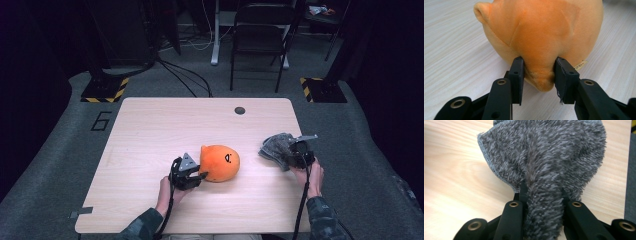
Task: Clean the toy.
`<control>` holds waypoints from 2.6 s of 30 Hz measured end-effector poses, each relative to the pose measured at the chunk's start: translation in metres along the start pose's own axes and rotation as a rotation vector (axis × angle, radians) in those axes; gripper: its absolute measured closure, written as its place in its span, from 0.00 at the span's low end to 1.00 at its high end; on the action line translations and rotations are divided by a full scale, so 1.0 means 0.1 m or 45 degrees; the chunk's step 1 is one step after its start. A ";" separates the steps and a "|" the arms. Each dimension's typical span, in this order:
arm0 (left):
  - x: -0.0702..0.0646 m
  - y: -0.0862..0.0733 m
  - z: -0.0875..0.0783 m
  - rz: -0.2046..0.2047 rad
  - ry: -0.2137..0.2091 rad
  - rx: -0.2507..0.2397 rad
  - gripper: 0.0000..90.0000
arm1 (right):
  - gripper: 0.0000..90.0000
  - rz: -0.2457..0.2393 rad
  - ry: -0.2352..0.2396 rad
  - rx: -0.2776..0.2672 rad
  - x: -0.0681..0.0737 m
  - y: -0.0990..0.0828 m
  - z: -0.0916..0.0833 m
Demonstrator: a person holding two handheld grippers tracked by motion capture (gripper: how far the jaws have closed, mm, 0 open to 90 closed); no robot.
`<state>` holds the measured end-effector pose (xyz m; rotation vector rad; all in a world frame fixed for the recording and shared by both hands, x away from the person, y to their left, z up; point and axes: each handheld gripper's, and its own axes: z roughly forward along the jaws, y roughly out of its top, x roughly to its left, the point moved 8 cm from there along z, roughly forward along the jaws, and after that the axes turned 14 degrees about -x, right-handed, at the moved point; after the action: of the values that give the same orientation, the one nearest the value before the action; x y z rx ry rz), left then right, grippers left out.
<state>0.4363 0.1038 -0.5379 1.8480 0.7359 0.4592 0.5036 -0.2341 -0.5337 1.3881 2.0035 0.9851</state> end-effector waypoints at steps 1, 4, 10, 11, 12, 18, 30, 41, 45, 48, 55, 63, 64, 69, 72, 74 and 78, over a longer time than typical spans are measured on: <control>0.00 0.00 0.00 0.003 -0.004 0.005 0.69 | 0.84 -0.005 0.004 -0.019 0.02 0.03 -0.04; 0.00 0.00 0.00 0.003 -0.008 0.004 0.69 | 0.84 0.029 0.059 -0.080 0.08 0.15 -0.15; -0.01 0.02 0.03 -0.007 -0.016 -0.004 0.69 | 0.84 0.012 0.123 -0.130 0.22 0.26 -0.27; -0.01 0.03 0.03 -0.002 -0.016 -0.005 0.69 | 0.84 0.007 0.127 -0.137 0.24 0.28 -0.28; 0.00 0.03 0.03 0.003 -0.014 -0.003 0.69 | 0.84 -0.001 0.134 -0.136 0.27 0.30 -0.29; 0.00 0.02 0.03 0.001 -0.009 -0.004 0.70 | 0.84 -0.047 0.195 -0.167 0.50 0.42 -0.33; -0.02 0.06 0.03 0.013 0.009 -0.028 0.71 | 0.84 -0.155 0.303 -0.201 1.03 0.64 -0.48; -0.09 0.14 0.05 0.043 0.006 -0.064 0.77 | 0.84 -0.270 0.408 -0.188 1.65 0.79 -0.52; -0.13 0.17 0.05 0.050 -0.002 -0.071 0.78 | 0.84 -0.279 0.424 -0.144 1.82 0.78 -0.42; -0.15 0.19 0.06 0.056 -0.008 -0.084 0.79 | 0.84 -0.309 0.452 -0.130 1.92 0.77 -0.39; -0.25 0.23 0.06 0.083 -0.017 -0.098 0.82 | 0.84 -0.353 0.458 -0.057 2.06 0.70 -0.29; -0.25 0.20 0.09 0.086 -0.033 -0.079 0.83 | 0.85 -0.385 0.416 -0.027 2.01 0.61 -0.20; -0.25 0.19 0.09 0.086 -0.035 -0.078 0.83 | 0.85 -0.382 0.413 -0.027 2.01 0.60 -0.19; -0.25 0.18 0.10 0.086 -0.052 -0.075 0.83 | 0.85 -0.364 0.427 -0.022 1.94 0.57 -0.20; -0.25 0.18 0.10 0.086 -0.053 -0.076 0.83 | 0.85 -0.354 0.427 -0.015 1.87 0.53 -0.19; -0.24 0.17 0.10 0.078 -0.054 -0.076 0.82 | 0.85 -0.347 0.414 -0.011 1.82 0.52 -0.20; -0.21 0.16 0.10 0.060 -0.058 -0.077 0.82 | 0.85 -0.324 0.389 0.004 1.69 0.48 -0.18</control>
<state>0.4309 0.0786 -0.5264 1.8163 0.6418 0.4636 0.4579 -0.0705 -0.4854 0.9964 2.3330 1.1281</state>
